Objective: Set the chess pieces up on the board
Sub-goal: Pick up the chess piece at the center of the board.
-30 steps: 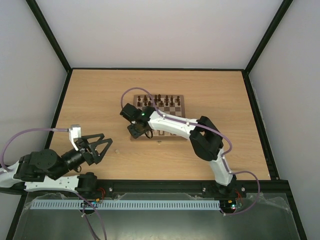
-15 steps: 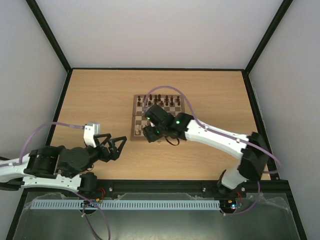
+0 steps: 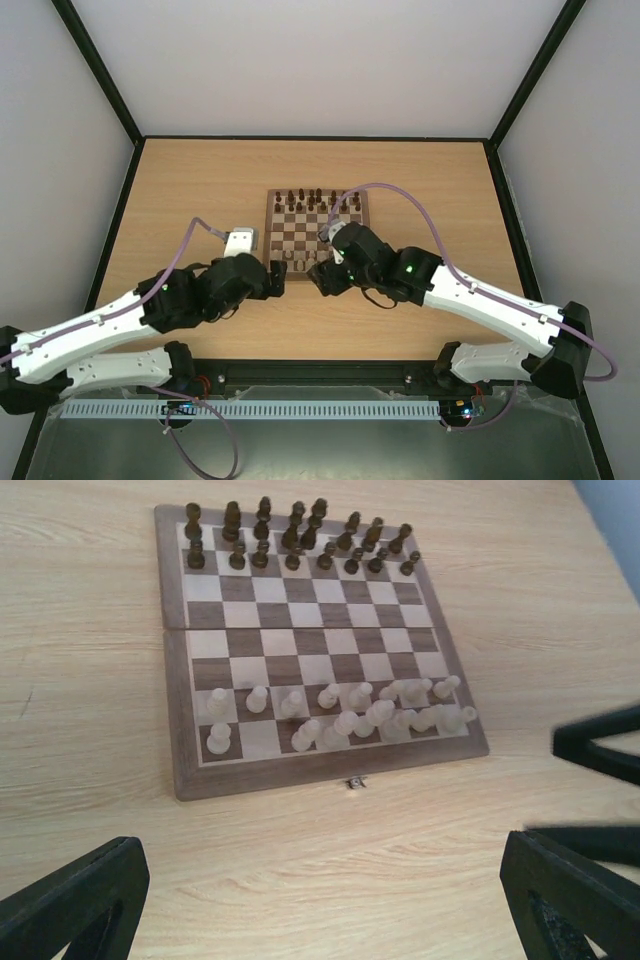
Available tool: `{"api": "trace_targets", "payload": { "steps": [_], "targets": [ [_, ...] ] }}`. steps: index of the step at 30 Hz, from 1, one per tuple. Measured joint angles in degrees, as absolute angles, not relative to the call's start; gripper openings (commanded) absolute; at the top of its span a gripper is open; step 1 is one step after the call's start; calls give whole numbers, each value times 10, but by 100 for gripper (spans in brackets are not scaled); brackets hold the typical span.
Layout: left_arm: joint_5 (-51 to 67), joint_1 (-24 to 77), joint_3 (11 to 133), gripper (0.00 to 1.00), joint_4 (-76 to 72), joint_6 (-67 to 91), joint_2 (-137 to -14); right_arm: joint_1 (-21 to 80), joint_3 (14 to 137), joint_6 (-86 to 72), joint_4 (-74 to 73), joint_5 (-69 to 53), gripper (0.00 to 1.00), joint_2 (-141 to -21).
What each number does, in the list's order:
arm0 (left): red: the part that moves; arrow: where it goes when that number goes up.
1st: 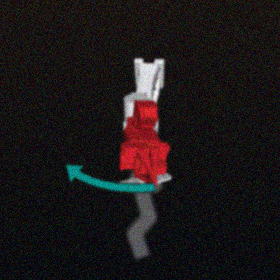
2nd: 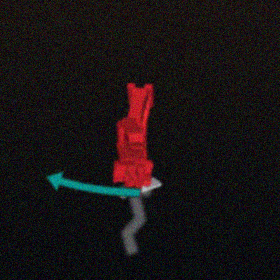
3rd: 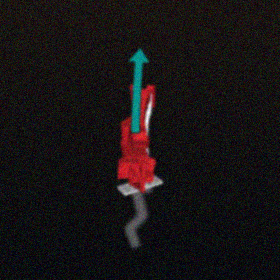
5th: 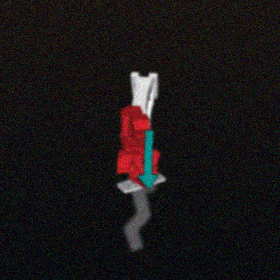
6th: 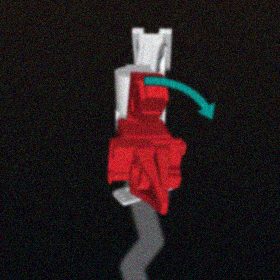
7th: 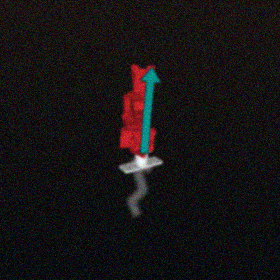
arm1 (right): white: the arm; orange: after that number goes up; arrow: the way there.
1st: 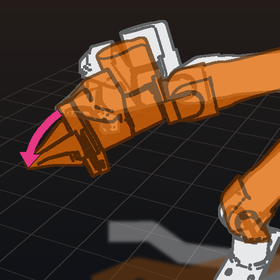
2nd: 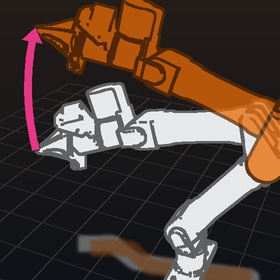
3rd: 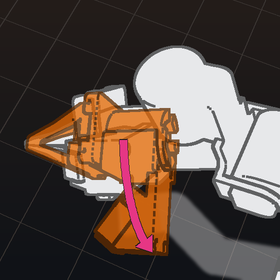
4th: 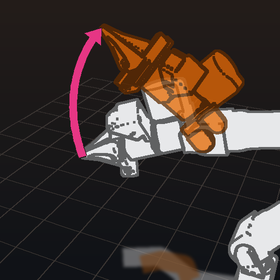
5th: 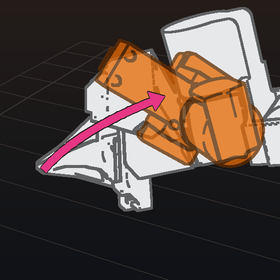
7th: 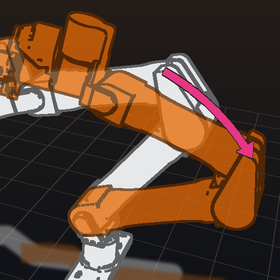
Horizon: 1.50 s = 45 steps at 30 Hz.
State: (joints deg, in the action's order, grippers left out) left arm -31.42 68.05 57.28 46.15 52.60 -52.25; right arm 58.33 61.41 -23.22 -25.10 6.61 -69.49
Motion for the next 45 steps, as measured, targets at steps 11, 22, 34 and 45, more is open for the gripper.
{"api": "trace_targets", "payload": {
  "steps": [11,22,34,45],
  "targets": [
    [-69,378,466,99,378,422,-556,583,528,-245,-218,43,71,-655],
    [47,324,369,90,381,433,-593,583,491,-249,-190,3,71,-618],
    [23,324,346,79,386,469,-599,583,473,-250,-176,-35,71,-602],
    [-16,311,347,52,392,467,-637,583,471,-250,-166,-50,71,-602]
  ]
}}
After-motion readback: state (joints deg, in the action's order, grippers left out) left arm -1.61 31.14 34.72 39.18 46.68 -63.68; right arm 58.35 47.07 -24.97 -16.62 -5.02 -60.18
